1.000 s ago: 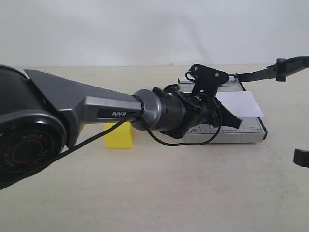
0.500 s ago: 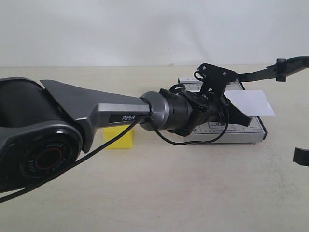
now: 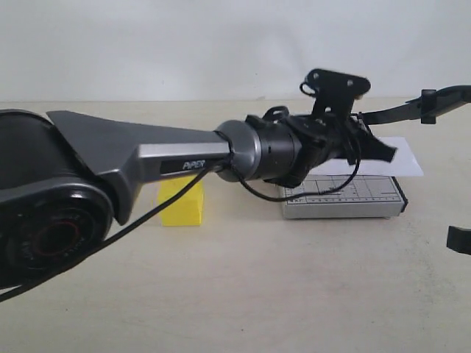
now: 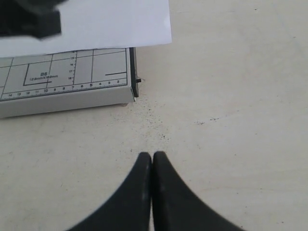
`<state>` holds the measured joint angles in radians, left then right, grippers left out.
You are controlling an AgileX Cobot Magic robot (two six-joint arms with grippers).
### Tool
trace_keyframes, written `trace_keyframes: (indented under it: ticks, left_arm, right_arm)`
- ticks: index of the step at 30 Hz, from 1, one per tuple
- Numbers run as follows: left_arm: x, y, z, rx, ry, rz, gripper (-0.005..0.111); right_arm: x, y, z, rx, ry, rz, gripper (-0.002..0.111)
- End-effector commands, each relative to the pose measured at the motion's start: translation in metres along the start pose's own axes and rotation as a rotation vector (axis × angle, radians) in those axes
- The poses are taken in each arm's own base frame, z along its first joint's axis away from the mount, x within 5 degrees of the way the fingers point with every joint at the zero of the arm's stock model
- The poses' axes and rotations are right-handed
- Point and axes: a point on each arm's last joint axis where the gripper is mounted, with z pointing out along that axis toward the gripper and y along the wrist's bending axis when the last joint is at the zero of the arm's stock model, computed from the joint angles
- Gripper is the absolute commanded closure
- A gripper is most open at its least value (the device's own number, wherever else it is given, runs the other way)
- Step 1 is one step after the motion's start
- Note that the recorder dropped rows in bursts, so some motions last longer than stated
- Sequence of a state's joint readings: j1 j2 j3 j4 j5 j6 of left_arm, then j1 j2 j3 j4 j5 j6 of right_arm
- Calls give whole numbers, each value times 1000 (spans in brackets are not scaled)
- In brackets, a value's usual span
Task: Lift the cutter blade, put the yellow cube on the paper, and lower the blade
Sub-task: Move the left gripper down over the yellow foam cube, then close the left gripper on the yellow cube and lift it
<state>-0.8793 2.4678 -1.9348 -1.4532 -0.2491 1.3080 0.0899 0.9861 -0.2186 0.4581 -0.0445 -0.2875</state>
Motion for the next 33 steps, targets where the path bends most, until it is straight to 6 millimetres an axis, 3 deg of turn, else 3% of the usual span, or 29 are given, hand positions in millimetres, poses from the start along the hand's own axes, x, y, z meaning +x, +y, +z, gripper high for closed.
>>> trace_keyframes:
  ticks: [1,4,7,13,17,20,23,29,33]
  left_arm:
    - [-59,-2,-37,-107,-146,-44,102]
    - [-72,-3,-60,-101,-155,-60,102]
    - [-67,4,-87,-133,-132,-141,102]
    - [-19,36,-171,-170,-80,-195,102]
    - [1,66,-235,-251,-75,-350,102]
    - [12,87,-267,-375,-73,-519,102]
    - [24,96,-279,-446,-42,-527,102]
    - [40,92,-273,-396,120,-139,102]
    - [48,91,-267,-403,164,-77,87]
  right_arm:
    - [0,0,0,-3,9,0,109]
    - [0,0,0,-3,9,0,109]
    - [0,0,0,-3,9,0,109]
    - [1,1,0,-4,13,0,109]
    - [1,1,0,-5,17,0,109]
    - [1,1,0,-6,19,2,109]
    - [2,1,0,-10,33,2,109]
    - [6,2,0,-22,77,20,109]
    - [6,2,0,-22,77,24,109]
